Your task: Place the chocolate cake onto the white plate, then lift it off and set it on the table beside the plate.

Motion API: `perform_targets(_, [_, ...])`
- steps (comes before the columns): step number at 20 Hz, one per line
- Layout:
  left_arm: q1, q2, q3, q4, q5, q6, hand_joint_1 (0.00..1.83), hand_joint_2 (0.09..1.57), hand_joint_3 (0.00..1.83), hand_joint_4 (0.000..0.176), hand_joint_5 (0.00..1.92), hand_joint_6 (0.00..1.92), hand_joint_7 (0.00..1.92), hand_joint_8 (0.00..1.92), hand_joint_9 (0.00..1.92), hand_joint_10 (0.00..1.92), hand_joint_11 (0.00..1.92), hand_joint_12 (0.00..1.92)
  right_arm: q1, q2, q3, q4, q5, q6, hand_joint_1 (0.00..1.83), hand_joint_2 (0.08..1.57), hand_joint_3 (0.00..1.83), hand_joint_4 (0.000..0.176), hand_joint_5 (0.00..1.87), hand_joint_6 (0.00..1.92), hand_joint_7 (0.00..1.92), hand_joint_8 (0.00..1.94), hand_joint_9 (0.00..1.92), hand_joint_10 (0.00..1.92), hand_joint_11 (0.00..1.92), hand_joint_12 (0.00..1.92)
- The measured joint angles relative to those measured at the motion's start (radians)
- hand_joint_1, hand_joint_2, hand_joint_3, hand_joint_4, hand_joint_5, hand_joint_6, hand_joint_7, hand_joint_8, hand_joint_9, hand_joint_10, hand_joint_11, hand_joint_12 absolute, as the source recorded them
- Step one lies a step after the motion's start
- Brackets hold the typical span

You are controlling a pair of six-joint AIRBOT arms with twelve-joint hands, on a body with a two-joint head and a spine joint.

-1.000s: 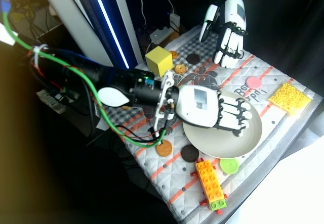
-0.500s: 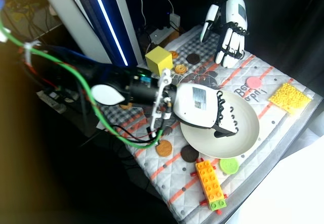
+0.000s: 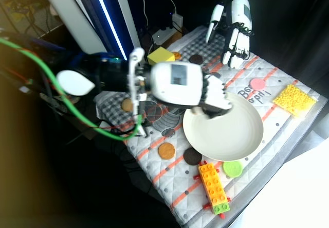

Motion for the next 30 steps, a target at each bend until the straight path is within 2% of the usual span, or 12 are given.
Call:
perform_targets(2, [0.0,0.001,0.0,-0.009,-0.003,0.0,0.77,1.21,0.0,0.048,0.29,0.01,0.22,0.0,0.12,0.02,0.0,0.43,-0.041,0.052,-0.029,-0.043,0.017,0.047,1.19,1.27,0.0,0.0,0.7,1.25,0.74,1.65,0.71,1.91,0.78,1.92])
perform_targets(4, [0.003,0.001,0.0,-0.01,-0.009,0.0,0.71,1.22,0.0,0.013,0.3,0.01,0.24,0.01,0.14,0.03,0.0,0.47,-0.076,0.084,-0.048,-0.075,0.04,0.089,1.14,1.28,0.0,0.0,0.71,1.37,0.64,1.59,0.41,1.7,0.32,1.92])
perform_targets(7, [0.005,0.001,0.0,-0.017,-0.01,0.0,0.76,1.21,0.0,0.012,0.28,0.01,0.23,0.01,0.12,0.02,0.0,0.3,-0.134,0.092,-0.06,-0.097,0.057,0.123,1.12,1.23,0.0,0.0,0.77,1.33,1.0,1.93,1.19,1.92,1.22,1.92])
perform_targets(10, [0.005,0.001,0.0,-0.02,-0.009,0.0,0.73,1.23,0.0,0.012,0.29,0.01,0.24,0.01,0.15,0.03,0.0,0.7,-0.184,0.073,-0.033,-0.089,0.06,0.148,1.11,1.23,0.0,0.0,0.75,1.36,1.17,1.94,1.4,1.92,1.48,1.92])
perform_targets(14, [0.005,0.001,0.0,-0.019,-0.016,0.0,0.81,1.23,0.0,0.02,0.31,0.02,0.23,0.0,0.16,0.04,0.0,0.74,-0.199,0.043,-0.011,-0.081,0.022,0.155,1.09,1.25,0.0,0.0,0.7,1.39,0.53,1.08,0.48,1.6,0.5,1.92])
perform_targets(16, [0.005,0.001,0.0,-0.02,-0.018,0.0,0.79,1.24,0.0,0.026,0.31,0.01,0.24,0.0,0.17,0.05,0.0,0.82,-0.211,0.041,-0.011,-0.073,0.026,0.155,1.13,1.15,0.0,0.0,0.35,0.72,0.37,0.73,0.22,1.21,0.05,1.89])
perform_targets(19, [0.005,0.001,0.0,-0.019,-0.018,0.0,0.71,1.25,0.0,0.038,0.3,0.01,0.24,0.0,0.18,0.06,0.0,0.92,-0.216,0.044,-0.01,-0.074,0.019,0.159,1.02,1.11,0.0,0.0,0.09,0.31,0.15,0.22,0.0,0.91,0.0,1.67])
perform_targets(23, [0.005,0.001,0.0,-0.02,-0.019,0.0,0.83,1.24,0.0,0.056,0.31,0.01,0.23,0.0,0.15,0.05,0.0,0.88,-0.217,0.087,-0.027,-0.085,0.002,0.159,0.89,1.09,0.0,0.07,0.0,0.0,0.0,0.0,0.0,0.05,0.0,1.44])
perform_targets(24, [0.005,0.001,0.0,-0.02,-0.018,0.0,0.83,1.24,0.0,0.048,0.31,0.01,0.23,0.0,0.15,0.05,0.0,0.88,-0.217,0.094,-0.029,-0.087,0.002,0.159,0.88,1.07,0.0,0.078,0.0,0.0,0.0,0.0,0.0,0.01,0.0,1.32])
perform_targets(26, [0.005,0.001,0.0,-0.02,-0.021,0.0,0.81,1.23,0.0,0.035,0.31,0.01,0.27,0.02,0.19,0.08,0.0,0.93,-0.218,0.118,-0.043,-0.091,0.002,0.159,0.87,1.05,0.0,0.089,0.0,0.0,0.0,0.0,0.0,0.0,0.0,0.23])
perform_targets(28, [0.005,0.001,0.0,-0.02,-0.021,0.0,0.76,1.24,0.0,0.046,0.3,0.01,0.28,0.02,0.18,0.11,0.0,0.92,-0.218,0.142,-0.058,-0.093,0.005,0.159,0.86,1.02,0.0,0.144,0.0,0.0,0.0,0.0,0.0,0.0,0.0,0.01])
perform_targets(30, [0.005,0.001,0.0,-0.02,-0.021,0.0,0.8,1.23,0.0,0.026,0.32,0.01,0.29,0.02,0.16,0.12,0.0,0.87,-0.218,0.18,-0.084,-0.093,0.021,0.159,0.93,1.01,0.0,0.116,0.0,0.0,0.0,0.0,0.0,0.0,0.0,0.0])
